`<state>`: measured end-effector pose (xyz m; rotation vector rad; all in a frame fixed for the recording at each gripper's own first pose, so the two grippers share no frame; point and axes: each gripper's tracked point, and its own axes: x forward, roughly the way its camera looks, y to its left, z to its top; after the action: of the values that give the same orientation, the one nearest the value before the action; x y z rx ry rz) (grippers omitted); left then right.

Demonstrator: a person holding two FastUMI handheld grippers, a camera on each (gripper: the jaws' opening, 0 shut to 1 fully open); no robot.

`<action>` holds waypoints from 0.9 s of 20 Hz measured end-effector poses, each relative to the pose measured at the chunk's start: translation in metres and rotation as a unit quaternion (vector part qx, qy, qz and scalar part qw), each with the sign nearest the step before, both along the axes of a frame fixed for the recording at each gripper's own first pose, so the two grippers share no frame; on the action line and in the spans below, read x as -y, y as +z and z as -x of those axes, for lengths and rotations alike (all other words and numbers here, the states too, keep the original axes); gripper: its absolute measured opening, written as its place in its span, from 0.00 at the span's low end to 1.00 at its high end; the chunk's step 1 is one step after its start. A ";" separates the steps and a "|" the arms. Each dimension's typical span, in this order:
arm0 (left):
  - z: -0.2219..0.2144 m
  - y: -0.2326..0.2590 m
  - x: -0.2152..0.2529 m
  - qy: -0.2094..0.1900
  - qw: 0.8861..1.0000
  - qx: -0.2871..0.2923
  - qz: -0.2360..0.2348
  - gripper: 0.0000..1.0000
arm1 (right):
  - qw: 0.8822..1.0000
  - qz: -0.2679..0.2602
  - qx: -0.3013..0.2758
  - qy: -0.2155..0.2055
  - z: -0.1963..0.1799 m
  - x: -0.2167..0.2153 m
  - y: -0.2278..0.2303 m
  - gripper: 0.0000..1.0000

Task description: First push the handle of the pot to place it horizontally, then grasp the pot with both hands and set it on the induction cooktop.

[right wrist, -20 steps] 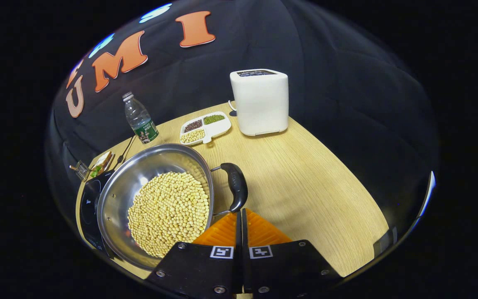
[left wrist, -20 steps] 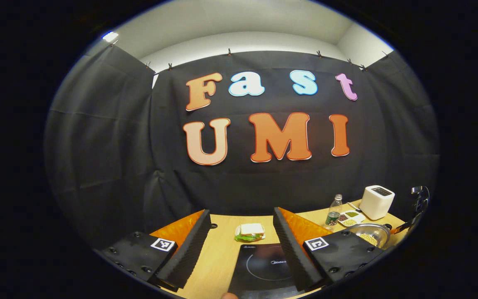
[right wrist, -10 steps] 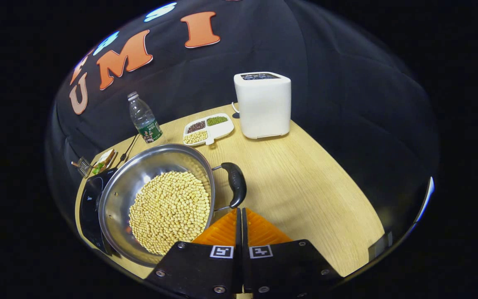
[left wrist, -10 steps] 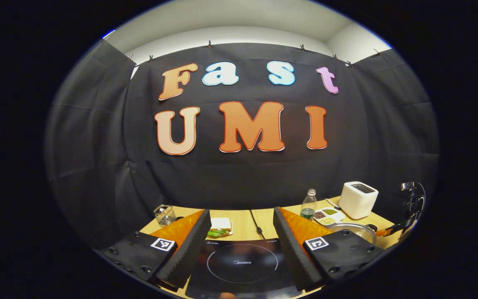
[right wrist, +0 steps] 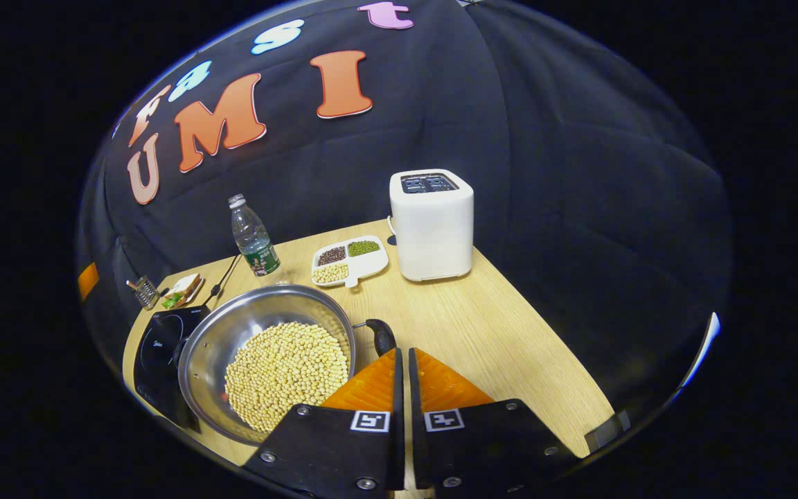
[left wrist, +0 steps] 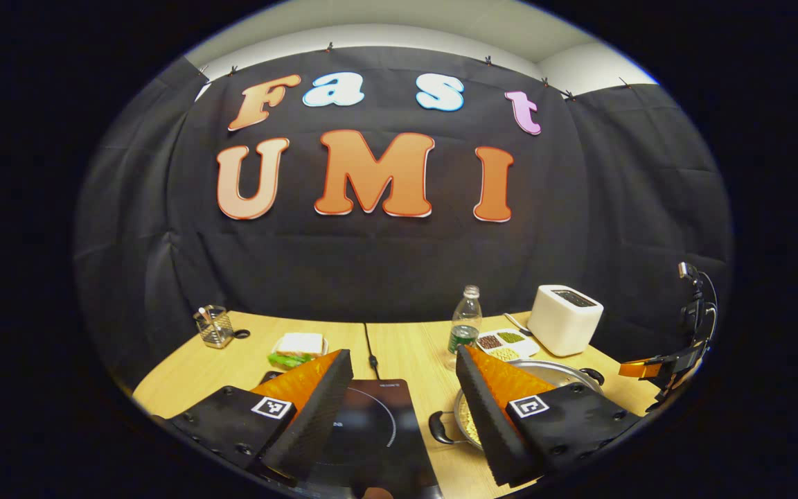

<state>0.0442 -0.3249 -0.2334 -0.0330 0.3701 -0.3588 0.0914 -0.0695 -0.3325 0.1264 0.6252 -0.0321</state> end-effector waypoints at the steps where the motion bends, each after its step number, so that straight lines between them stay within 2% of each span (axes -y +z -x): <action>1: 0.001 -0.008 0.007 -0.004 1.000 -0.008 0.000 0.98 | 1.000 -0.004 0.002 0.005 -0.002 -0.005 0.000 0.08; 3: 0.001 -0.025 0.020 -0.011 1.000 -0.023 -0.001 0.99 | 1.000 -0.014 0.007 0.016 -0.011 -0.014 0.000 0.19; 6: 0.004 -0.049 0.034 -0.019 0.999 -0.044 -0.008 0.98 | 1.000 -0.015 0.010 0.024 -0.019 -0.018 -0.003 0.45; 7: 0.005 -0.058 0.039 -0.022 0.998 -0.052 -0.011 0.98 | 1.000 -0.013 0.008 0.025 -0.023 -0.019 -0.006 0.58; 8: 0.006 -0.067 0.043 -0.025 0.998 -0.063 -0.014 0.98 | 1.000 -0.011 0.004 0.026 -0.026 -0.018 -0.010 0.58; 9: 0.006 -0.076 0.047 -0.027 0.997 -0.073 -0.016 0.98 | 1.000 -0.008 -0.001 0.027 -0.029 -0.019 -0.015 0.69; 13: 0.009 -0.106 0.056 -0.034 0.993 -0.107 -0.026 0.99 | 0.999 0.005 -0.022 0.032 -0.042 -0.022 -0.038 0.77; 18: 0.012 -0.134 0.064 -0.040 0.988 -0.147 -0.026 0.99 | 0.997 0.009 -0.055 0.047 -0.049 -0.032 -0.067 0.77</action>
<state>0.0326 -0.3886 -0.3672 -0.0191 0.6741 -0.4252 0.1405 -0.0376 -0.3993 0.0786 0.7392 0.0459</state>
